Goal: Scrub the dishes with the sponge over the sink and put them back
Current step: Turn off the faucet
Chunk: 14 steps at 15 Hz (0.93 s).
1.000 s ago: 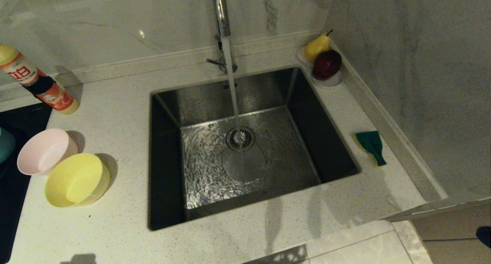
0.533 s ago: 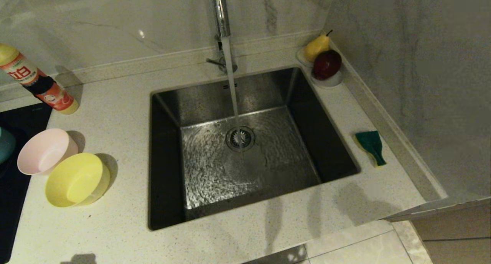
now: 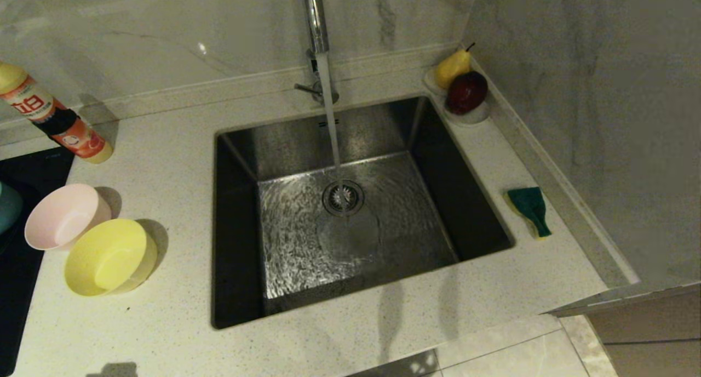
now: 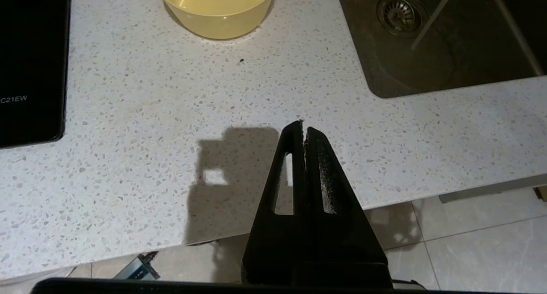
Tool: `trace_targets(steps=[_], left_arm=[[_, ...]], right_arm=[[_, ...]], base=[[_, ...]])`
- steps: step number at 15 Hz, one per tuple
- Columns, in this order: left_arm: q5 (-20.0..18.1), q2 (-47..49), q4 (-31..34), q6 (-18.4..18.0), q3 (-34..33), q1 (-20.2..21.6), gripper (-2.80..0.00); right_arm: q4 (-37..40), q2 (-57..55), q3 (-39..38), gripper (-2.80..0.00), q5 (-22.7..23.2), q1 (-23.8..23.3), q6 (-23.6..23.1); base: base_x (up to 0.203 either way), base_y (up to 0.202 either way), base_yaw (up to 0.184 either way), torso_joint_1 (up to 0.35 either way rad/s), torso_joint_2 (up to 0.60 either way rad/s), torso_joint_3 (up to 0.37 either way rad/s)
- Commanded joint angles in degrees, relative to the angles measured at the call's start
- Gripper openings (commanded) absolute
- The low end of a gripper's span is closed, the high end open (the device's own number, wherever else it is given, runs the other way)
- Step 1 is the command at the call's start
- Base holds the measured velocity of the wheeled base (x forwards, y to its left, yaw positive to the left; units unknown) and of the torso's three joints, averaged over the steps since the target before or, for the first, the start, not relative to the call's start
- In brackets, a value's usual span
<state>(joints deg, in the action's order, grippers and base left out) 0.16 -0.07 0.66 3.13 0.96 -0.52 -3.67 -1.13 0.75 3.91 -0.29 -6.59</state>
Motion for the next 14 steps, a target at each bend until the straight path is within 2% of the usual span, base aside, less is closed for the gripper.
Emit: trace_targets(steps=[1,3,7,14], left_arm=[[0.0,0.0,0.0,0.0,0.0,0.0,-2.8],[0.0,0.0,0.0,0.0,0.0,0.0,-2.8],[0.0,0.0,0.0,0.0,0.0,0.0,-2.8],[0.0,0.0,0.0,0.0,0.0,0.0,-2.8]], right_arm=[[4.0,1.1,-0.7,-2.8,-3.6,0.0,0.5],[3.8,1.1,-0.8,-2.8,-3.1,0.0,-0.1],[3.8,1.1,-0.8,-2.8,-3.6,-0.1,3.7],[3.8,1.1,-0.8,-2.8,-3.6,0.0,4.0]], base=[[0.0,0.0,0.0,0.0,0.0,0.0],[0.0,0.0,0.0,0.0,0.0,0.0],[0.0,0.0,0.0,0.0,0.0,0.0],[0.0,0.0,0.0,0.0,0.0,0.0]])
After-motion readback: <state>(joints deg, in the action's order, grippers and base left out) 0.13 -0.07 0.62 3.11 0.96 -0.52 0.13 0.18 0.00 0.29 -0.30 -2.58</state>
